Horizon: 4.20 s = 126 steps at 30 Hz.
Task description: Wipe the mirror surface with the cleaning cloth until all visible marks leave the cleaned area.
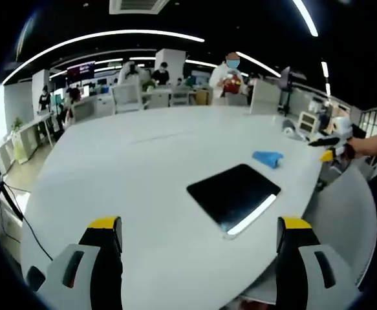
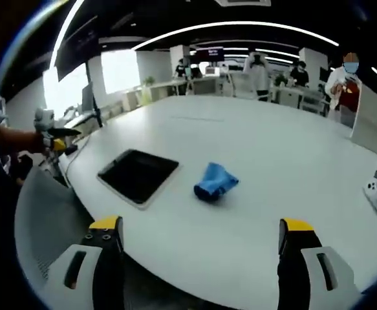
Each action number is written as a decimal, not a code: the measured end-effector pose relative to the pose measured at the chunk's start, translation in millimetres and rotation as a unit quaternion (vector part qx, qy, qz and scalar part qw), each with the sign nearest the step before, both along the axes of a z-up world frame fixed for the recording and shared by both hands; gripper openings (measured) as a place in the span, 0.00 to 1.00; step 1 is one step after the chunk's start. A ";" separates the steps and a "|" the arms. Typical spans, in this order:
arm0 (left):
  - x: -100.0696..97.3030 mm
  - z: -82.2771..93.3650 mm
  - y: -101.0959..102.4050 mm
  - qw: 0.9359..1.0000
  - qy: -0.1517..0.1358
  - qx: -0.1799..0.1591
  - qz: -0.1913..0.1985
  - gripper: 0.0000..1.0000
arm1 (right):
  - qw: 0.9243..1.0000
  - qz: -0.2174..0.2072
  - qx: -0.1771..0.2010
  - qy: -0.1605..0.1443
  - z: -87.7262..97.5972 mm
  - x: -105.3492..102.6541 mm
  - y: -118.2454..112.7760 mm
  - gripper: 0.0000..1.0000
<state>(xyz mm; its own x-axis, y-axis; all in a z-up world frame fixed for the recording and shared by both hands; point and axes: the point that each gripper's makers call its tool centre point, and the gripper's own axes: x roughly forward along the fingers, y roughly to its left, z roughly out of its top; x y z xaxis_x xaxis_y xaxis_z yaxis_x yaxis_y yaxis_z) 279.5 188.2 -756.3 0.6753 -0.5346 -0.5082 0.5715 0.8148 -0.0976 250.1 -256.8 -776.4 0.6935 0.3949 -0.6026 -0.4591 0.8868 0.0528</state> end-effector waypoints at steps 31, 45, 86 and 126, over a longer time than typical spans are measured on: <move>-2.2 -0.2 7.3 1.000 0.015 -0.006 0.009 1.00 | 0.999 0.029 0.000 0.040 -12.8 18.5 17.6 1.00; 0.4 -1.2 -1.2 0.999 0.031 -0.015 0.000 1.00 | 0.998 0.006 -0.007 0.068 -15.0 13.6 9.8 0.99; -4.8 -5.3 2.6 0.999 0.049 -0.011 0.006 1.00 | 0.979 -0.055 -0.048 0.191 23.6 123.0 14.1 0.82; -11.8 -16.1 17.9 0.998 0.067 -0.002 0.017 1.00 | 0.968 -0.061 -0.057 0.237 -69.6 151.1 24.3 0.32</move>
<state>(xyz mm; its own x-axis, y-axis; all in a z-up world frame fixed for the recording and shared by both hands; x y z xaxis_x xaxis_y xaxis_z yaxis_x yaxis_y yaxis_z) 267.8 206.1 -772.3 0.6197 -0.5136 -0.5935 0.5244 0.8336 -0.1737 401.2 -232.5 -846.0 0.3661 0.2399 -0.8991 -0.2994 0.9452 0.1303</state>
